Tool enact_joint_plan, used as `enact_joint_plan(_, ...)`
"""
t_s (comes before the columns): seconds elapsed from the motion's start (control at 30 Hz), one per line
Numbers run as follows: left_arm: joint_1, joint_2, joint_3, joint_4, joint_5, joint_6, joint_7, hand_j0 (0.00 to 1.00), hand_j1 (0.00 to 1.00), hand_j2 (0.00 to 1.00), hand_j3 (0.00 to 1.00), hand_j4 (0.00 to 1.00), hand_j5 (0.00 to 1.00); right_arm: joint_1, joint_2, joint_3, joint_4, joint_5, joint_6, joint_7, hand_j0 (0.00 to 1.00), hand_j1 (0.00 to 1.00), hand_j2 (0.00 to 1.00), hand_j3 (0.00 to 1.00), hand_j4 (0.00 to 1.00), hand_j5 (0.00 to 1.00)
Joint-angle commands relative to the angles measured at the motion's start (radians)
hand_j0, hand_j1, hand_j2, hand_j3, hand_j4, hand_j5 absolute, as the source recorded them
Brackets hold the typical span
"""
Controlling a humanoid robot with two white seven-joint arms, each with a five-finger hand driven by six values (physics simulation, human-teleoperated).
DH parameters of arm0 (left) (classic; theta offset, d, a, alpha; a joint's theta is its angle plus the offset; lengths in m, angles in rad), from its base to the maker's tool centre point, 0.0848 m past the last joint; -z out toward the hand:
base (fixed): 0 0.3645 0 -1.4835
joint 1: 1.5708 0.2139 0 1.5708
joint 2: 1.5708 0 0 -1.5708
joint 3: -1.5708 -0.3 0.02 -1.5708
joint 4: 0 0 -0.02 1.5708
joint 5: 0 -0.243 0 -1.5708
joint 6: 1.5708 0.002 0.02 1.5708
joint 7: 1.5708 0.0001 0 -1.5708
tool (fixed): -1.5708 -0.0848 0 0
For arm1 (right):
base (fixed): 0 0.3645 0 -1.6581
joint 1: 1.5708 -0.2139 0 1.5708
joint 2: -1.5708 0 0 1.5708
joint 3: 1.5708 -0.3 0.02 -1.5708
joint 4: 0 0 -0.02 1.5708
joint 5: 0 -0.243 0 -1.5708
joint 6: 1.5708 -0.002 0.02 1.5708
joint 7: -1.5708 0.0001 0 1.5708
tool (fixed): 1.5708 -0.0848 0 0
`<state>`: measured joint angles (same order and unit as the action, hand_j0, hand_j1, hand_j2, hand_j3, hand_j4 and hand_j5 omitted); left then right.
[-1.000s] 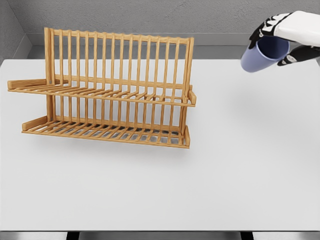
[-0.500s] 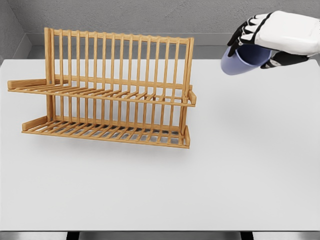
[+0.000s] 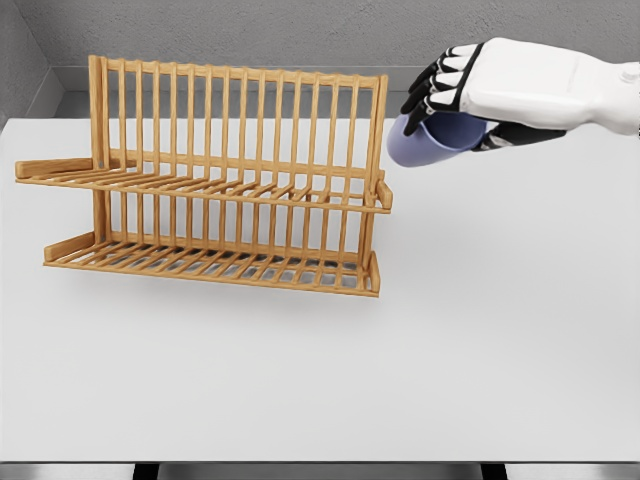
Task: Right arm put cup on second shelf
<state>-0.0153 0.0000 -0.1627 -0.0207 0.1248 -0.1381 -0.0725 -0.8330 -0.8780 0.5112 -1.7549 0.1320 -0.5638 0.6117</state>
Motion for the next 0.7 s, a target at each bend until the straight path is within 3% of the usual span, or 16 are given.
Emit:
enact_joint_plan(0.0, 0.000, 0.000, 0.000, 0.001, 0.001, 0.000, -0.001, 1.00, 1.00, 1.00, 1.00, 1.00, 1.00, 0.000, 0.030, 0.000, 0.000, -0.005, 0.002, -0.001, 0.65, 0.65, 0.65, 0.65, 0.65, 0.65)
enact_joint_plan(0.37, 0.000, 0.000, 0.000, -0.001, -0.001, 0.000, 0.000, 1.00, 1.00, 1.00, 1.00, 1.00, 1.00, -0.018, 0.073, 0.016, 0.002, -0.005, 0.022, -0.001, 0.65, 0.65, 0.65, 0.65, 0.65, 0.65)
enact_joint_plan(0.67, 0.000, 0.000, 0.000, -0.001, 0.001, 0.000, 0.000, 1.00, 1.00, 1.00, 1.00, 1.00, 1.00, -0.061, 0.137, 0.093, 0.000, -0.002, 0.065, -0.001, 0.65, 0.65, 0.65, 0.65, 0.65, 0.65)
